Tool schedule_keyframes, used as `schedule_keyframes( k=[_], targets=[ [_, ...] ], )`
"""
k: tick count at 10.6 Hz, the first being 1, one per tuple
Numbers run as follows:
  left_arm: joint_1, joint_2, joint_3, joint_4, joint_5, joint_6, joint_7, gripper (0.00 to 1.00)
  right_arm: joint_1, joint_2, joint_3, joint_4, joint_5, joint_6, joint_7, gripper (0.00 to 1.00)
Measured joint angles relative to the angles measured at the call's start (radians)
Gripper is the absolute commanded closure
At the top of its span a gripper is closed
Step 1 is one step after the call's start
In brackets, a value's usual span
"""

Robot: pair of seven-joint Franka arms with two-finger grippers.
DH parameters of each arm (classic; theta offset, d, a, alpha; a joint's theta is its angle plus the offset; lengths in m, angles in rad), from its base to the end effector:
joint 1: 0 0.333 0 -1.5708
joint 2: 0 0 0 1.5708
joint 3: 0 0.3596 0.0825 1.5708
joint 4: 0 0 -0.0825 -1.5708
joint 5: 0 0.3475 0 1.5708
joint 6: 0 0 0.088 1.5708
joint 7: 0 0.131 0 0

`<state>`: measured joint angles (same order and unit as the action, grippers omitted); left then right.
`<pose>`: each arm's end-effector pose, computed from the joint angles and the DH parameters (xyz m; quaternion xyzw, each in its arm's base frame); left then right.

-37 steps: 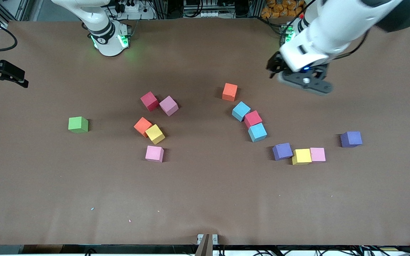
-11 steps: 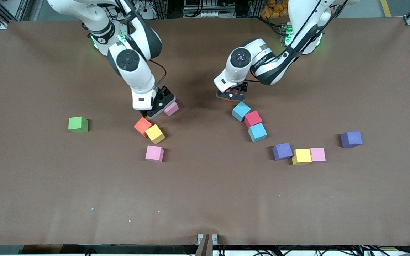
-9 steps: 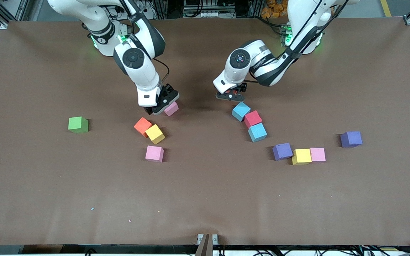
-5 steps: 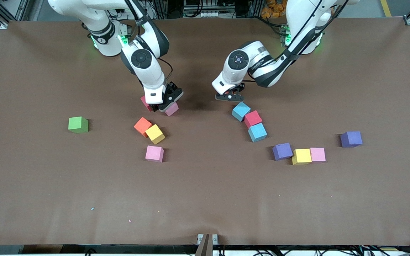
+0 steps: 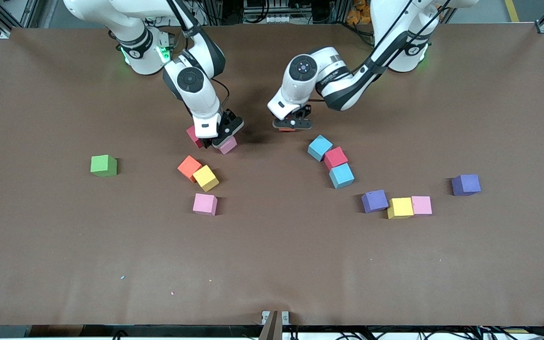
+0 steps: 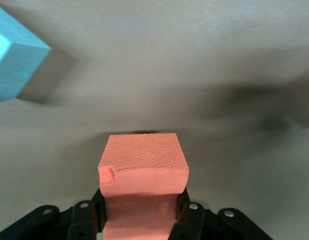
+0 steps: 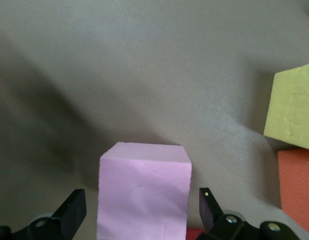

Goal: Arrange 11 blocks into digit 3

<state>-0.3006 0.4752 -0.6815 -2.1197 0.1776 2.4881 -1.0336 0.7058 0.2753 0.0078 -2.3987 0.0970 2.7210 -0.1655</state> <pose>0.3313 -0.4649 0.2773 0.9956 -0.0170 -0.0740 0.0551 0.3807 0.3262 0.2568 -0.9223 -0.3851 -0.0166 0.0274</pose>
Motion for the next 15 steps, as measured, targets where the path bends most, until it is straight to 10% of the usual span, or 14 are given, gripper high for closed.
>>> schedule_keyframes(
  k=[2,3,15],
  targets=[
    [-0.037,0.012,0.001,0.010,0.000,0.000,-0.011,0.71,0.005,0.012,0.000,-0.011,0.000,0.017,0.000,0.82],
    [-0.056,0.027,0.002,0.020,0.000,0.000,-0.011,0.70,0.006,0.014,0.000,-0.011,0.000,0.017,-0.001,1.00],
    [-0.081,0.138,0.021,0.101,0.103,0.001,-0.108,0.58,-0.007,-0.095,-0.010,-0.013,0.004,-0.115,-0.545,1.00]
  ],
)
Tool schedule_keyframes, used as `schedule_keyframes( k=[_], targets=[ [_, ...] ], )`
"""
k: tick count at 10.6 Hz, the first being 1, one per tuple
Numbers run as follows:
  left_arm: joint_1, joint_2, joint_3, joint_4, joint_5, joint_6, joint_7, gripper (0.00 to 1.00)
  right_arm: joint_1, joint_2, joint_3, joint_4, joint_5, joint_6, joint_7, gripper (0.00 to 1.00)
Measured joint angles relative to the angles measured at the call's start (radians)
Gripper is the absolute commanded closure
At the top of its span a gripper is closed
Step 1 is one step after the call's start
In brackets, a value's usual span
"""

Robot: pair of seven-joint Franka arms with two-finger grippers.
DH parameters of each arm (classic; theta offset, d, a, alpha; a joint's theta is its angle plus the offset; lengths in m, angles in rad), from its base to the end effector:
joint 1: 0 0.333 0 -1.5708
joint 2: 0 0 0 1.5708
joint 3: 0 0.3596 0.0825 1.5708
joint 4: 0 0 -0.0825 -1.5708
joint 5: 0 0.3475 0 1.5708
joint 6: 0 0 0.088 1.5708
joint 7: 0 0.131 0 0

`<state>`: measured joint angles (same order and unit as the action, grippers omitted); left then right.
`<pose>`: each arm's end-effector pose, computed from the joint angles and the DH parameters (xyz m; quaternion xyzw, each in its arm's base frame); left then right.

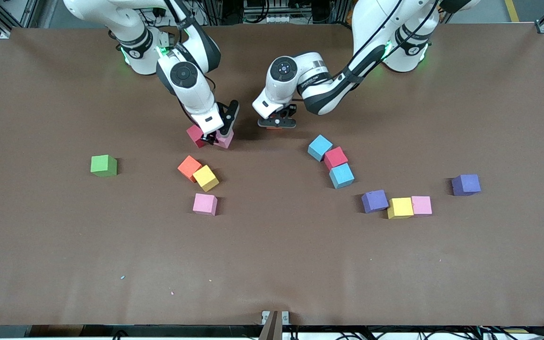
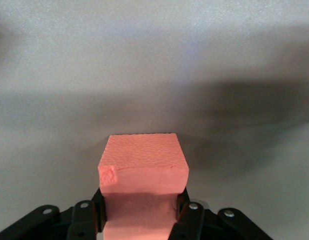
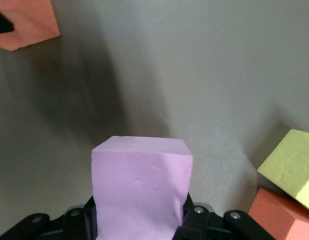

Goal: Arrange 11 blocks into digit 3

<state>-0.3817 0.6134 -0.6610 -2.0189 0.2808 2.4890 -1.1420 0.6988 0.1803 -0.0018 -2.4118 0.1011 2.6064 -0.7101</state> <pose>0.3234 -0.5042 0.2424 0.9952 -0.0180 -0.0822 0.0502 0.3742 0.3121 0.2890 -0.7895 -0.6131 -0.0073 0.0259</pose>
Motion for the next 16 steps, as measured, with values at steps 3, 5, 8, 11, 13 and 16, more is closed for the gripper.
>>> schedule_keyframes(
  k=[3,5,8,11,13,16],
  targets=[
    [0.000,0.002,0.000,0.002,0.000,0.000,0.000,0.43,0.003,-0.002,0.001,-0.008,0.000,-0.001,-0.115,1.00],
    [0.000,0.003,0.000,0.002,0.000,0.000,0.000,0.37,0.015,-0.002,0.007,-0.009,0.000,-0.001,-0.138,1.00],
    [0.000,0.009,0.000,0.004,0.000,0.000,0.000,0.00,0.035,-0.007,0.012,-0.012,0.000,-0.001,-0.156,1.00],
    [0.001,0.012,0.005,0.005,0.000,0.000,-0.011,0.00,0.039,-0.020,0.013,-0.029,0.000,-0.002,-0.163,1.00],
    [0.002,0.012,0.007,0.010,0.000,0.000,-0.037,0.00,0.039,-0.022,0.013,-0.040,0.000,-0.002,-0.175,1.00],
    [0.012,-0.003,0.007,0.028,0.000,-0.003,-0.065,0.00,0.054,-0.022,0.015,-0.044,0.002,0.001,-0.183,1.00]
  ],
)
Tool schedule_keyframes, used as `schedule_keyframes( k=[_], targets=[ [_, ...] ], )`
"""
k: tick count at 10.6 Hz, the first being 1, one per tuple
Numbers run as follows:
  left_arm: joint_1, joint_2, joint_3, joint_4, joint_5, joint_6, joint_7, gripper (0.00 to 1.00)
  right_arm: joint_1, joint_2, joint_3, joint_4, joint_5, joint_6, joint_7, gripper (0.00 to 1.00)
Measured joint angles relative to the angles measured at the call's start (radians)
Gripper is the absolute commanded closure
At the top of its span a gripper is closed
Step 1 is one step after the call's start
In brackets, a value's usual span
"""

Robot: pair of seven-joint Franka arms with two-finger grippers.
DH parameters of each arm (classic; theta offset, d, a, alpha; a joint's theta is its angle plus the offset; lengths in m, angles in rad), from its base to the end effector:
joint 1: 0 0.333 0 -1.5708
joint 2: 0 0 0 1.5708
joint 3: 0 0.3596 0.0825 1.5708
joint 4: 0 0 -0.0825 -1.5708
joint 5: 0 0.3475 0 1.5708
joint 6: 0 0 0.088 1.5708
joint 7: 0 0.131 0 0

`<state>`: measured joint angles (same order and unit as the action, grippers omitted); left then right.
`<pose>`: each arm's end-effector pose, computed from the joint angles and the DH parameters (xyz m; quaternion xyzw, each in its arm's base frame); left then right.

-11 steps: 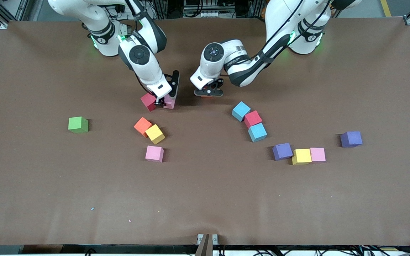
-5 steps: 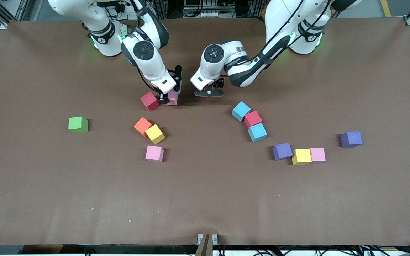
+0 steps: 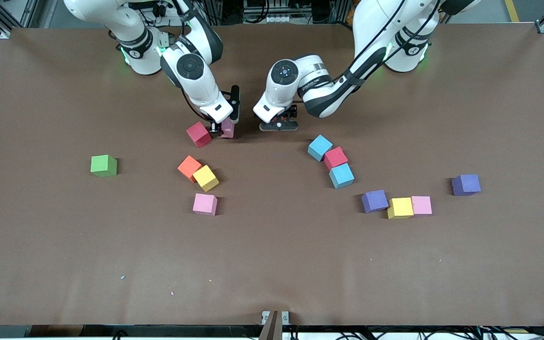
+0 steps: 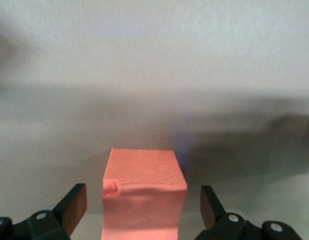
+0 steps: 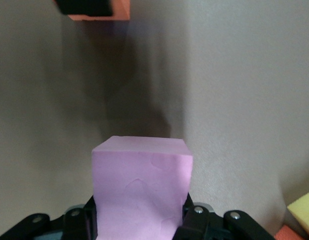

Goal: Arrange 11 blocks into digit 3

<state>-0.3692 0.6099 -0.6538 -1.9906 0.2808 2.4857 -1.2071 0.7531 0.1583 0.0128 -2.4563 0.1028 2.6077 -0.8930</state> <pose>0.3418 -0.5037 0.2519 0.9953 0.0271 -0.0737 0.0567 0.3403 0.3260 0.2846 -0.7071 -0.7066 0.0018 0.0272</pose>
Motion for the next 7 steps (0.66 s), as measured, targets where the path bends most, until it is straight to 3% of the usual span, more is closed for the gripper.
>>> schedule_keyframes(
  k=[4,7],
  targets=[
    [0.044,-0.114,0.000,0.007,0.000,-0.105,-0.035,0.00,0.033,0.000,0.001,-0.001,0.012,0.016,0.000,1.00],
    [0.175,-0.163,0.003,0.005,0.000,-0.146,-0.075,0.00,0.082,0.000,0.001,-0.002,0.101,0.022,0.000,1.00]
  ],
)
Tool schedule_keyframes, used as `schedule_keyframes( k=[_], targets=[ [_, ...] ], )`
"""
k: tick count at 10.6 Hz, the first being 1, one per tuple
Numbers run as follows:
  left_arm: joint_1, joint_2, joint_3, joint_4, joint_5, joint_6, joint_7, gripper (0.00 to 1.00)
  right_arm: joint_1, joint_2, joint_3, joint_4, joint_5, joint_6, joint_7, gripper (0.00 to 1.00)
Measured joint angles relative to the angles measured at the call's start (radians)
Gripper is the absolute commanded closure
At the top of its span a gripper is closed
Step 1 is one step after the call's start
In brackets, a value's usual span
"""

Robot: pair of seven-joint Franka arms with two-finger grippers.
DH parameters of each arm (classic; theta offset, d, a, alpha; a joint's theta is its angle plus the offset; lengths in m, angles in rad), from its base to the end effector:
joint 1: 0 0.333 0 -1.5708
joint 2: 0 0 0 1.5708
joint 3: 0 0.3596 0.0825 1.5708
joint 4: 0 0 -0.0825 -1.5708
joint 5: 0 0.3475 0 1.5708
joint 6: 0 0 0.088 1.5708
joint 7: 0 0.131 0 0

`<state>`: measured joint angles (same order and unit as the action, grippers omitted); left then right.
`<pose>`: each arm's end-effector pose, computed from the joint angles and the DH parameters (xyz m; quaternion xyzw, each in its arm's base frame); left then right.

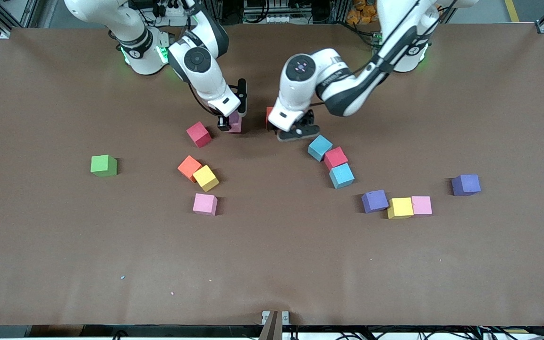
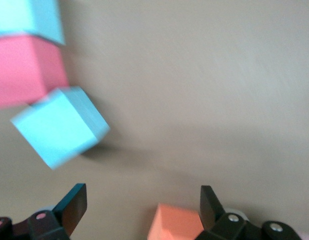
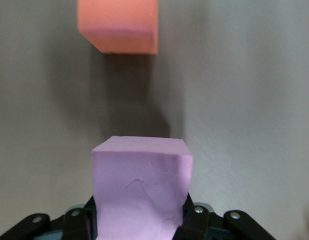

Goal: Arrange 11 blocks into digit 3

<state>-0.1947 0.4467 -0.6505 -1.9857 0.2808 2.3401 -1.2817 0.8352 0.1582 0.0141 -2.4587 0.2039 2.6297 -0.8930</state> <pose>0.4227 -0.4230 0.3212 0.9890 0.1443 -0.0230 0.0230 0.3143 0.3535 0.2857 -0.7083 -0.7040 -0.0074 0.0514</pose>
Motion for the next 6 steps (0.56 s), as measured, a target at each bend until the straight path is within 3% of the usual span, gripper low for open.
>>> schedule_keyframes(
  k=[3,6],
  targets=[
    [0.162,-0.005,0.000,-0.007,-0.010,-0.050,-0.002,0.00,0.079,0.006,0.000,-0.001,0.083,0.006,0.003,1.00],
    [0.184,0.010,-0.003,-0.024,-0.051,-0.053,-0.139,0.00,0.100,0.035,0.000,0.014,0.091,0.018,0.006,1.00]
  ],
)
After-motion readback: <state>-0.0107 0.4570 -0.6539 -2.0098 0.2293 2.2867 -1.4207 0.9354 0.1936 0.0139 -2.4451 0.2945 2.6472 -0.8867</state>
